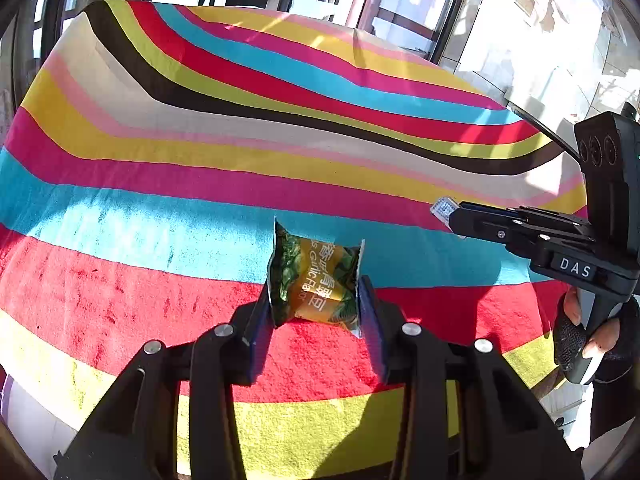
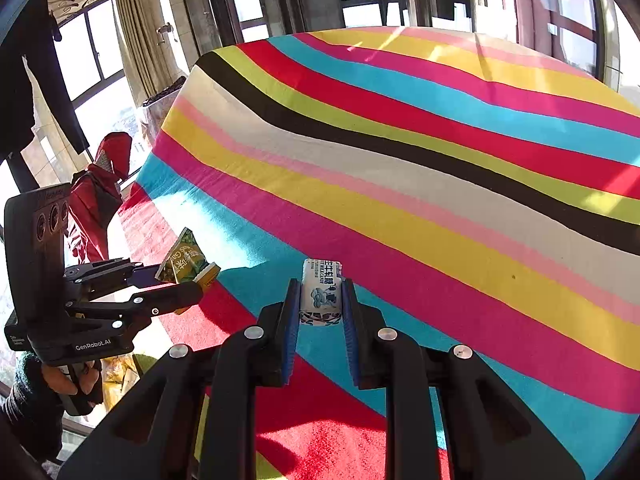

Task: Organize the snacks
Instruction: 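Carry both packets over the white box, then open both tools to drop the pea bag and white-blue packet into the box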

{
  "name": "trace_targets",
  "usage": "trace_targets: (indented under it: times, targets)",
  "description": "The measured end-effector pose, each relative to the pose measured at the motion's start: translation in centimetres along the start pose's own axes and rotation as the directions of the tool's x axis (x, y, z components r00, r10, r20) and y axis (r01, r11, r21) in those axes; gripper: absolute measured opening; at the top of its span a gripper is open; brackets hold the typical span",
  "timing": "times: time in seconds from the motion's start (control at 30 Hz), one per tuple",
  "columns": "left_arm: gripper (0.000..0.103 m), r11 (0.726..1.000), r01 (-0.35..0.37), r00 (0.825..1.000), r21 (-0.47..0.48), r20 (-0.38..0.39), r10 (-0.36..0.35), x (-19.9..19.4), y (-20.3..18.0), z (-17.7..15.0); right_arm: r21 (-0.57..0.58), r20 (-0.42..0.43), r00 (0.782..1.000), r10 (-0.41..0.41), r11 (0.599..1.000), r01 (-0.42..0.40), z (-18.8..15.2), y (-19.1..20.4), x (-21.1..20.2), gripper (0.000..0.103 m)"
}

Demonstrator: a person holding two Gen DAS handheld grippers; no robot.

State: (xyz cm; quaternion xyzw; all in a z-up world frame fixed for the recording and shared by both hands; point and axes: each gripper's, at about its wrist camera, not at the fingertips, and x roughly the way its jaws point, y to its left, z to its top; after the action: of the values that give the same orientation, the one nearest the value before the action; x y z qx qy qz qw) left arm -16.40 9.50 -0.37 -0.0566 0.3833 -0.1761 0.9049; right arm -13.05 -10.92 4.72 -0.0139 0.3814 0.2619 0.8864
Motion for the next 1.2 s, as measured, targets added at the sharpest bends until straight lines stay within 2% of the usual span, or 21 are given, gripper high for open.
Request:
trace_targets:
  times: [0.43, 0.7, 0.83, 0.97, 1.2]
  targets:
    - [0.040, 0.992, -0.097, 0.993, -0.080, 0.056, 0.102, -5.8, 4.0, -3.6, -0.127, -0.053, 0.995, 0.081, 0.988, -0.087, -0.5, 7.7, 2.3, 0.020]
    - [0.040, 0.973, -0.179, 0.980, -0.146, 0.057, 0.189, -8.7, 6.4, -5.3, -0.241, -0.097, 0.981, 0.166, 0.953, -0.185, -0.5, 13.2, 3.5, 0.020]
    - [0.040, 0.952, -0.231, 0.968, -0.200, 0.049, 0.245, -11.2, 8.4, -7.4, -0.305, -0.131, 0.966, 0.222, 0.918, -0.253, -1.1, 16.5, 3.8, 0.020]
    - [0.040, 0.919, -0.288, 0.951, -0.268, 0.030, 0.307, -13.4, 10.7, -9.7, -0.365, -0.185, 0.944, 0.273, 0.873, -0.324, -2.2, 19.8, 4.5, 0.020]
    - [0.040, 0.862, -0.370, 0.922, -0.345, -0.027, 0.385, -15.7, 13.3, -13.1, -0.450, -0.297, 0.904, 0.306, 0.790, -0.416, -4.6, 24.8, 6.6, 0.020]
